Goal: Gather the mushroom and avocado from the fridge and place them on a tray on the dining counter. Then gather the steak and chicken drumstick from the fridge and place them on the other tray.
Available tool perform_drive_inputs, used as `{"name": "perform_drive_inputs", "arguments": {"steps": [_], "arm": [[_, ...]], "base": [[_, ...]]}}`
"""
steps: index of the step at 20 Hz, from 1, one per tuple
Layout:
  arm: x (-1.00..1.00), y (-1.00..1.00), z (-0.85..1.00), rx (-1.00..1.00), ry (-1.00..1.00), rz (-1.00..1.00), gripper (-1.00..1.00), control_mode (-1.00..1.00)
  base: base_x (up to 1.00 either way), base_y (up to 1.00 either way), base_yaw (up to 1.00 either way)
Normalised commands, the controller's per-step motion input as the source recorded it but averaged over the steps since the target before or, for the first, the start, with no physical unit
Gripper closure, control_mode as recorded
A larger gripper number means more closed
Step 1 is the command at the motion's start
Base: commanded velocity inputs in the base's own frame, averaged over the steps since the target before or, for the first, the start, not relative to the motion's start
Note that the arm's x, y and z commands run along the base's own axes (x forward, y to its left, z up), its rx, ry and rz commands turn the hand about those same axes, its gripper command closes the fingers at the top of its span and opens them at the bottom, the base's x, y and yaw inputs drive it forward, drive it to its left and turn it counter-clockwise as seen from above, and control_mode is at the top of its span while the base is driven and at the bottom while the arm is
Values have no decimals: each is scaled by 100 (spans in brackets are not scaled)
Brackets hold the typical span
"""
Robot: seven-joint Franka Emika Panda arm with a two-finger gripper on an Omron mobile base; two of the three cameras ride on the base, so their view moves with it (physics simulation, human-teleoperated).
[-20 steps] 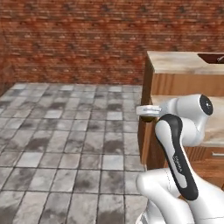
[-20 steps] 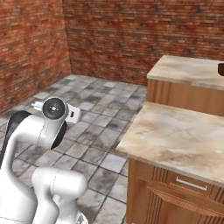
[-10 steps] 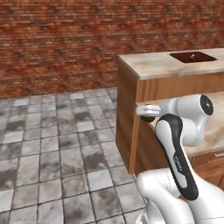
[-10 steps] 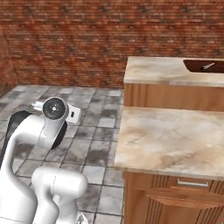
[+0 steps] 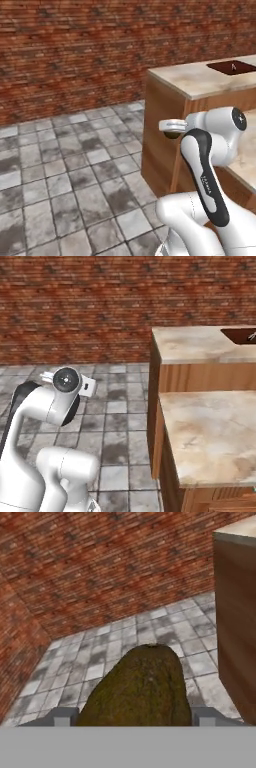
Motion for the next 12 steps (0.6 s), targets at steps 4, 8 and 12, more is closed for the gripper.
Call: {"name": "perform_drive_inputs", "arguments": {"steps": [4,8,12], "arm": [[0,0,0,0,0,0,100,100],[0,0,0,0,0,0,100,100],[0,0,0,0,0,0,100,100]], "base": [[74,90,-29],[73,81,-37],[76,82,-35]]}}
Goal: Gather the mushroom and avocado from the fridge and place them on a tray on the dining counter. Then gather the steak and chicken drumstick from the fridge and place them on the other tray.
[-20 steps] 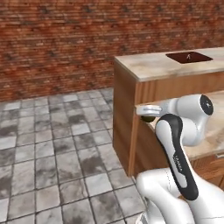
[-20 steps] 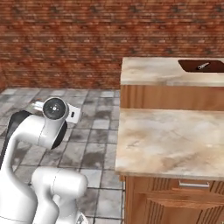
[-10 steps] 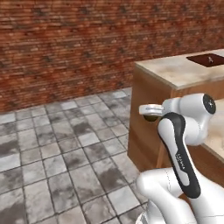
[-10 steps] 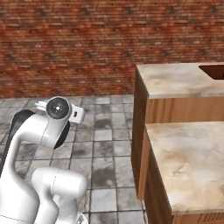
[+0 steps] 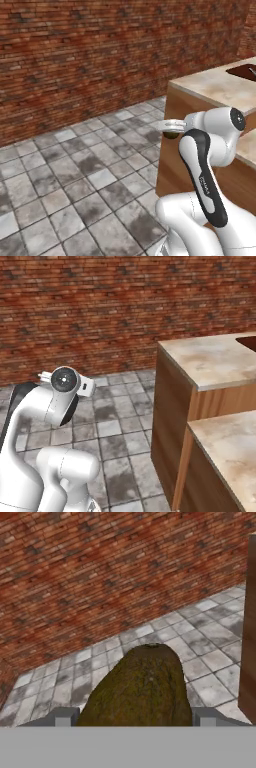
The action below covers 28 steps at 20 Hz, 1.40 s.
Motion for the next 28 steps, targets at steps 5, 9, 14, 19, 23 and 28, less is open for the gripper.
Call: {"name": "perform_drive_inputs", "arguments": {"steps": [5,9,14,19,23,28], "arm": [[0,0,0,0,0,0,100,100],[0,0,0,0,0,0,100,100],[0,0,0,0,0,0,100,100],[0,0,0,0,0,0,100,100],[0,0,0,0,0,0,100,100],[0,0,0,0,0,0,100,100]], "base": [[81,79,-35],[83,77,-36],[92,67,-38],[95,64,-40],[93,63,-40],[92,61,-40]]}}
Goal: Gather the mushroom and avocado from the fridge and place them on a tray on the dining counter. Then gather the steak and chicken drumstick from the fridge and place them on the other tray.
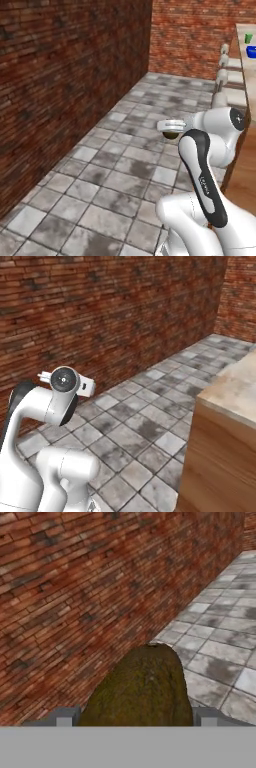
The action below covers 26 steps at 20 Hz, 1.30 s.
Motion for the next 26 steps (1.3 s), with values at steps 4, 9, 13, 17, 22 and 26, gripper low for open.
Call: {"name": "perform_drive_inputs", "arguments": {"steps": [4,9,13,17,22,26], "arm": [[0,0,0,0,0,0,100,100],[0,0,0,0,0,0,100,100],[0,0,0,0,0,0,100,100],[0,0,0,0,0,0,100,100],[0,0,0,0,0,0,100,100],[0,0,0,0,0,0,100,100]], "base": [[88,58,-42],[86,55,-43],[84,50,-43],[81,41,-44],[72,28,-45],[66,12,-46]]}}
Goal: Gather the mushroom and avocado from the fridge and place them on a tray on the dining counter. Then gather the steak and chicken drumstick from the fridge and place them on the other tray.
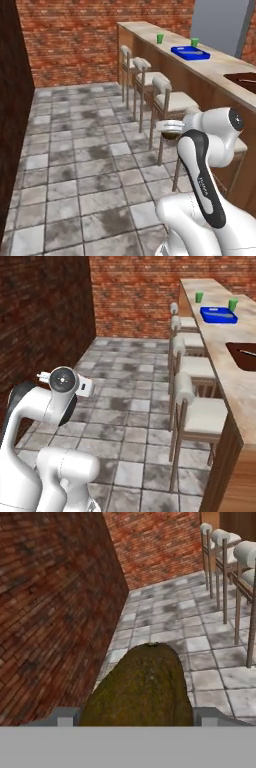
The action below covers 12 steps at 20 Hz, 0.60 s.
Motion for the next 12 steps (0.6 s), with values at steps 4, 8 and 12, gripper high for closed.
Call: {"name": "perform_drive_inputs", "arguments": {"steps": [4,8,12], "arm": [[0,0,0,0,0,0,100,100],[0,0,0,0,0,0,100,100],[0,0,0,0,0,0,100,100]], "base": [[66,22,-46],[69,41,-47],[60,46,-48]]}}
